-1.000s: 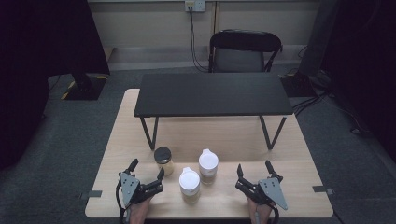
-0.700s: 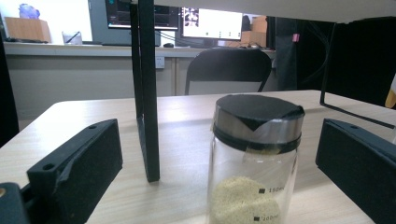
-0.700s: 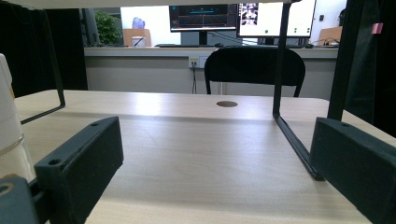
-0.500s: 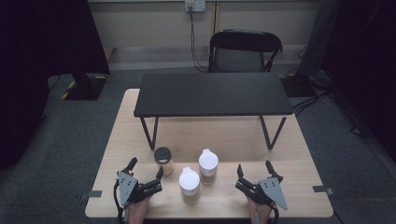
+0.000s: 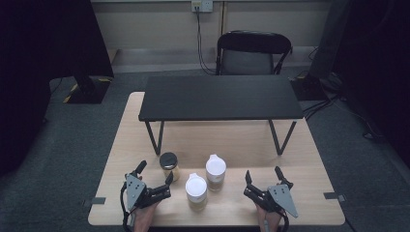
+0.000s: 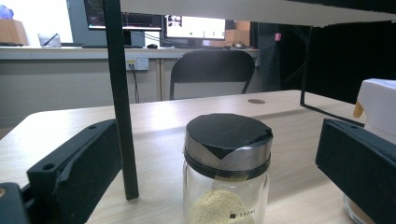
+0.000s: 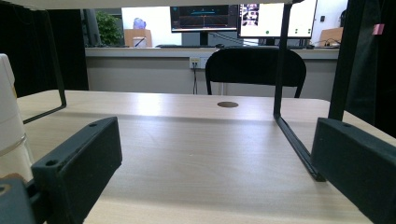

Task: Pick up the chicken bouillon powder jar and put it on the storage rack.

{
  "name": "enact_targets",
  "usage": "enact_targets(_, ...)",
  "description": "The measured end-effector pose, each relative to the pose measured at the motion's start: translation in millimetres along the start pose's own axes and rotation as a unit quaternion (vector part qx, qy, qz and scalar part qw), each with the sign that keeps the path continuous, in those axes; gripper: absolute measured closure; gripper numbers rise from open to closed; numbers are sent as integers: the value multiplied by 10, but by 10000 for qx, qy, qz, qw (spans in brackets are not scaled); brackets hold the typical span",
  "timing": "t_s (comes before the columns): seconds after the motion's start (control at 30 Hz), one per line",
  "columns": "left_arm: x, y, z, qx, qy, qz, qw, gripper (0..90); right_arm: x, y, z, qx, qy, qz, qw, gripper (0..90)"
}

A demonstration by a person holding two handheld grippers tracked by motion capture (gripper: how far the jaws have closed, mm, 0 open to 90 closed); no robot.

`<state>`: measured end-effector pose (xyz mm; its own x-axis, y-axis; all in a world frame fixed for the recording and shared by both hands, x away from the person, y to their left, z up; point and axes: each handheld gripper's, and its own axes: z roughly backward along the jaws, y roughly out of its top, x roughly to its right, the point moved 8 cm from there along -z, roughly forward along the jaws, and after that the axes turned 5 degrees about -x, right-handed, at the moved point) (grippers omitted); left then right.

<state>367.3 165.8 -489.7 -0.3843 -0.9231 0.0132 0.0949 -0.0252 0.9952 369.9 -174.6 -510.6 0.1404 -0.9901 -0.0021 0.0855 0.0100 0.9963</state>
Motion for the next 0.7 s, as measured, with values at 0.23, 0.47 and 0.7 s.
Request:
enact_targets(0.23, 1, 20, -6, -38, -38, 36, 10000, 3, 2, 0, 0, -2, -11, -11, 10000, 6)
enact_targets(0.47, 20, 67, -7, 14, -59, 92, 9999, 2, 3, -1, -2, -11, -10, -14, 10000, 6)
enact_targets(0.7, 70, 111, -35, -47, -120, 17, 9999, 0, 2, 0, 0, -1, -9, -9, 10000, 7)
